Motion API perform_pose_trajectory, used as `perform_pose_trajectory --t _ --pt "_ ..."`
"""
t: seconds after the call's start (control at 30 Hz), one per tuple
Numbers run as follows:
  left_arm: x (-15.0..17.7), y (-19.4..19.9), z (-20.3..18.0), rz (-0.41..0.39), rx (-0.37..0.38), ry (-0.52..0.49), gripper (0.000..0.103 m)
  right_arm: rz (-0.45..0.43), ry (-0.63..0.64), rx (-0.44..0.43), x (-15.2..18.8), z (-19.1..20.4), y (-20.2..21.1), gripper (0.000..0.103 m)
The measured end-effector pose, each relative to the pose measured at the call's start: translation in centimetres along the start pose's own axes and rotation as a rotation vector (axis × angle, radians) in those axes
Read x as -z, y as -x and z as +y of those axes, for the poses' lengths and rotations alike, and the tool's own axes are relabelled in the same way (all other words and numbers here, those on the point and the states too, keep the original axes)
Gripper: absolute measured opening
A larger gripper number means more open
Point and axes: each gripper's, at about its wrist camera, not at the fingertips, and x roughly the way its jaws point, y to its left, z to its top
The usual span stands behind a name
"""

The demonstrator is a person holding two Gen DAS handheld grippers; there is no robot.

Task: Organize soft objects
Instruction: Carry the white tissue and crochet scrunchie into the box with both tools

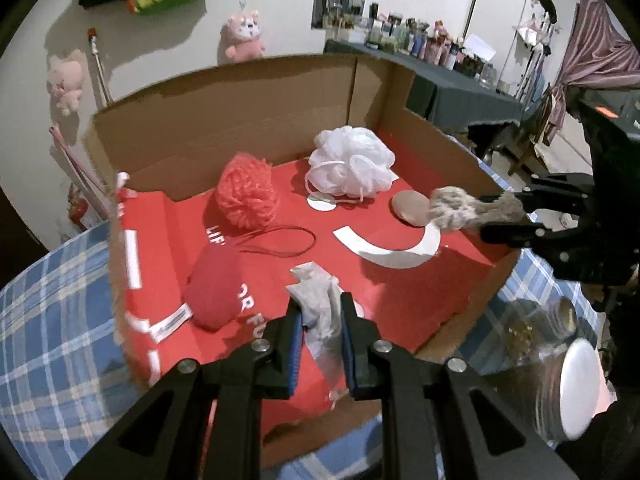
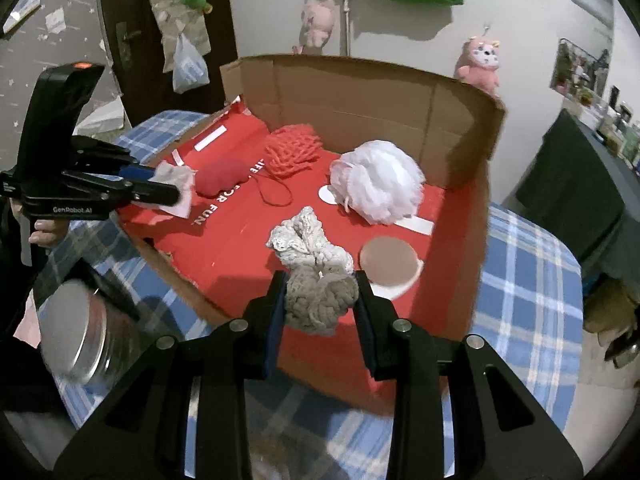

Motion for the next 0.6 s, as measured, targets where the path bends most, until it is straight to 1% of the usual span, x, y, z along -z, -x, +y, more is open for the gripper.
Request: perform_pose_trajectory --t 0.2,0.3,0.5,0.6 --pt "-2.1 -3.1 0.6 0.074 -0.002 0.010 0.018 0.083 0.046 0.005 -2.8 0.4 -3.8 0.030" --pt "-3.0 -4.4 1.1 0.098 0.000 0.025 0.018 0.121 0.055 0.005 -3.8 0.4 -5.6 0.030" --pt "-3.9 -6.3 2.0 0.137 -0.008 0.049 0.018 0.203 0.049 0.013 -5.1 0.2 -9.1 0.030" --pt "-4.1 -7.0 2.1 0.150 -0.006 0.055 0.018 0.226 0.042 0.016 -5.5 0.1 -10.1 0.030"
